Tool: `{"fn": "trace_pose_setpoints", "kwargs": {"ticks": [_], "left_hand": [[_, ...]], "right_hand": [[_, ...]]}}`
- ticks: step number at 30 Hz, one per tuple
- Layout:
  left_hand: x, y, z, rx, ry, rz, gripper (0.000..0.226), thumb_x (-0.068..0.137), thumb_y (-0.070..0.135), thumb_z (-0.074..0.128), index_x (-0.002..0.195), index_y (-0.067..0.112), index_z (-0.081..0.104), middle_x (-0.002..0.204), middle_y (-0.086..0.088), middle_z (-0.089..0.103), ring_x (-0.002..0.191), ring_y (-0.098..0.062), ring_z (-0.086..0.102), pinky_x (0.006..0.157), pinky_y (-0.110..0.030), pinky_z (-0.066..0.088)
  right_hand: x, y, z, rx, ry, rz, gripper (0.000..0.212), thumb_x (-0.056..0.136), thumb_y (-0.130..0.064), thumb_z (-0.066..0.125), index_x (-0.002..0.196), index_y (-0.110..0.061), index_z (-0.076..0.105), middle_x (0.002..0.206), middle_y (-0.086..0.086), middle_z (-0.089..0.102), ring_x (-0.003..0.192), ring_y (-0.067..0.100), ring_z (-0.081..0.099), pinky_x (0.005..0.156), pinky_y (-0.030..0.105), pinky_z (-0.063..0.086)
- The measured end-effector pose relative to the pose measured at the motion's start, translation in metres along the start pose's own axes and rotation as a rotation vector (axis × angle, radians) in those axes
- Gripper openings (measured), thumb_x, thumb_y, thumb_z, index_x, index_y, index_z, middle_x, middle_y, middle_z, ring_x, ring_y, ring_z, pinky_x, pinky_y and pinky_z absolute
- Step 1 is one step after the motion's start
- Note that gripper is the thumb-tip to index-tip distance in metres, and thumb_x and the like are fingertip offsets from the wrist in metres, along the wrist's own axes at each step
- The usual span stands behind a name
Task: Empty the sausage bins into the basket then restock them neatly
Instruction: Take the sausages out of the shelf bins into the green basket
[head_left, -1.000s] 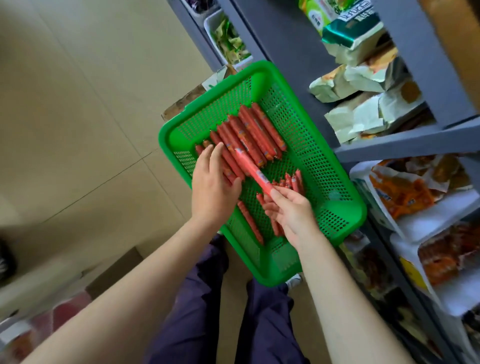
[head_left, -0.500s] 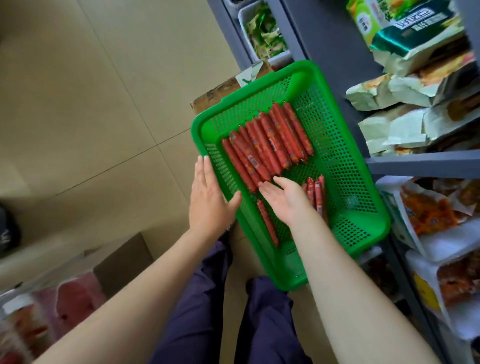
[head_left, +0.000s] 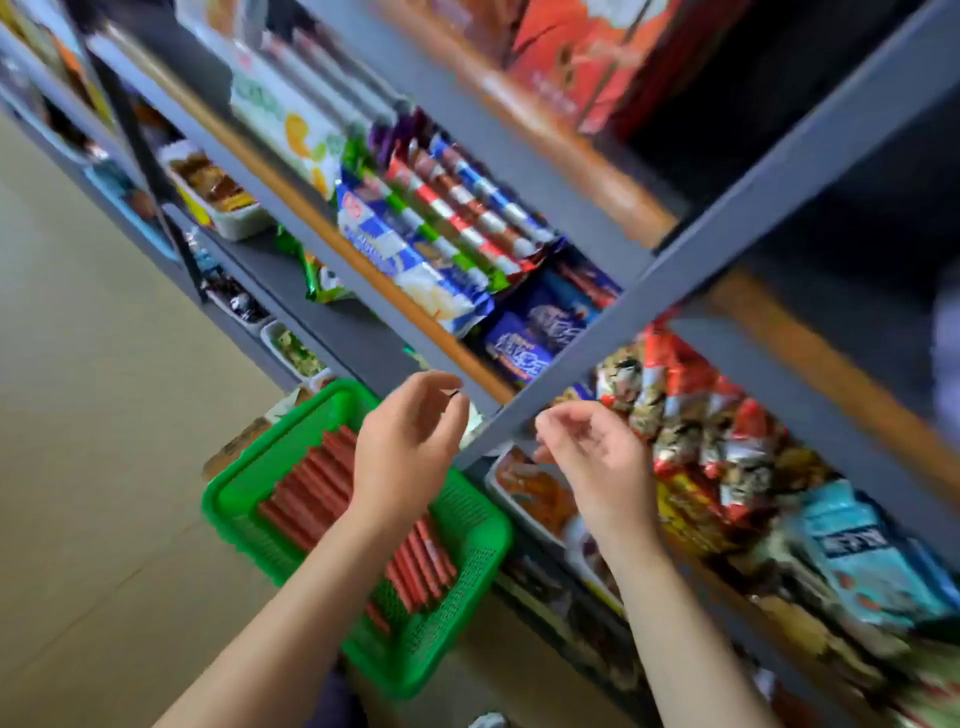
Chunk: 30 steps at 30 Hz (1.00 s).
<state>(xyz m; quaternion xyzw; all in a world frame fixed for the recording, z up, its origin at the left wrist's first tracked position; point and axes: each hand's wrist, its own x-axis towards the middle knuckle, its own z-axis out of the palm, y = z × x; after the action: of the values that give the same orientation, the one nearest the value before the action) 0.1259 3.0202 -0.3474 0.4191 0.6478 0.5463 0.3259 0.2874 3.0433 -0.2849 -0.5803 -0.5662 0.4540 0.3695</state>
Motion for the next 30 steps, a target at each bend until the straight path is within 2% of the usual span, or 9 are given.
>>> {"fn": "trace_pose_setpoints", "kwargs": {"ticks": [3,6,9,11,14,17,21,26,30], "left_hand": [[0.005,0.101,0.039,-0.057,-0.126,0.215,0.011,0.088,0.034,0.059,0.093,0.029,0.067,0.074,0.009,0.068,0.069,-0.006,0.065,0.067,-0.034,0.053],[-0.020,0.181,0.088,-0.037,-0.252,0.451,0.011,0.087,0.031,0.058,0.091,0.026,0.067,0.072,0.012,0.062,0.068,0.002,0.059,0.066,-0.025,0.048],[-0.059,0.232,0.140,-0.023,-0.375,0.705,0.018,0.089,0.032,0.054,0.091,0.020,0.067,0.086,0.009,0.060,0.081,-0.009,0.059,0.074,-0.029,0.047],[-0.077,0.251,0.172,-0.027,-0.421,0.775,0.023,0.091,0.034,0.055,0.100,0.016,0.066,0.098,0.004,0.058,0.091,-0.017,0.057,0.080,-0.030,0.046],[-0.087,0.268,0.208,-0.066,-0.411,0.669,0.040,0.091,0.040,0.055,0.124,0.018,0.058,0.122,0.003,0.053,0.111,-0.015,0.050,0.095,-0.027,0.040],[-0.085,0.266,0.230,-0.079,-0.411,0.505,0.055,0.095,0.034,0.061,0.143,0.013,0.044,0.145,0.000,0.043,0.134,-0.009,0.038,0.112,-0.026,0.031],[-0.088,0.259,0.230,-0.101,-0.512,0.358,0.062,0.095,0.039,0.058,0.151,0.026,0.034,0.143,0.020,0.041,0.127,0.007,0.038,0.098,-0.007,0.031],[-0.087,0.258,0.228,-0.115,-0.532,0.389,0.057,0.097,0.040,0.057,0.147,0.042,0.032,0.140,0.025,0.044,0.125,0.008,0.043,0.103,-0.023,0.038],[-0.086,0.257,0.228,-0.072,-0.511,0.403,0.054,0.096,0.044,0.056,0.146,0.038,0.038,0.142,0.019,0.047,0.130,0.000,0.044,0.109,-0.035,0.040]], "right_hand": [[-0.034,-0.074,-0.091,-0.217,0.179,-0.255,0.009,0.088,-0.018,0.071,0.081,-0.023,0.067,0.072,-0.010,0.068,0.068,0.007,0.064,0.065,0.018,0.049],[-0.068,-0.114,-0.177,-0.383,0.475,-0.437,0.010,0.087,-0.016,0.072,0.081,-0.022,0.066,0.077,-0.009,0.065,0.071,0.005,0.062,0.069,0.012,0.044],[-0.087,-0.127,-0.256,-0.476,0.687,-0.509,0.009,0.087,-0.015,0.071,0.084,-0.021,0.066,0.083,-0.006,0.063,0.078,0.005,0.062,0.074,0.016,0.046],[-0.092,-0.126,-0.298,-0.521,0.710,-0.456,0.007,0.087,-0.018,0.072,0.088,-0.022,0.066,0.089,-0.005,0.064,0.082,0.005,0.061,0.077,0.017,0.046],[-0.093,-0.119,-0.340,-0.551,0.599,-0.297,0.013,0.088,-0.023,0.070,0.100,-0.023,0.066,0.096,-0.010,0.066,0.090,0.001,0.060,0.080,0.014,0.046],[-0.086,-0.111,-0.363,-0.549,0.438,-0.201,0.018,0.088,-0.028,0.069,0.105,-0.024,0.065,0.102,-0.012,0.067,0.095,0.001,0.061,0.081,0.008,0.042],[-0.054,-0.102,-0.377,-0.533,0.224,-0.107,0.032,0.086,-0.036,0.072,0.113,-0.026,0.059,0.115,-0.007,0.062,0.110,0.008,0.058,0.098,0.024,0.044],[-0.002,-0.112,-0.378,-0.788,-0.053,0.122,0.072,0.080,-0.057,0.070,0.137,-0.020,0.045,0.136,0.002,0.052,0.121,0.019,0.053,0.106,0.039,0.043],[0.022,-0.119,-0.376,-1.092,-0.253,0.231,0.098,0.053,-0.085,0.061,0.133,-0.028,0.051,0.126,-0.003,0.061,0.107,0.019,0.059,0.098,0.040,0.047]]}}
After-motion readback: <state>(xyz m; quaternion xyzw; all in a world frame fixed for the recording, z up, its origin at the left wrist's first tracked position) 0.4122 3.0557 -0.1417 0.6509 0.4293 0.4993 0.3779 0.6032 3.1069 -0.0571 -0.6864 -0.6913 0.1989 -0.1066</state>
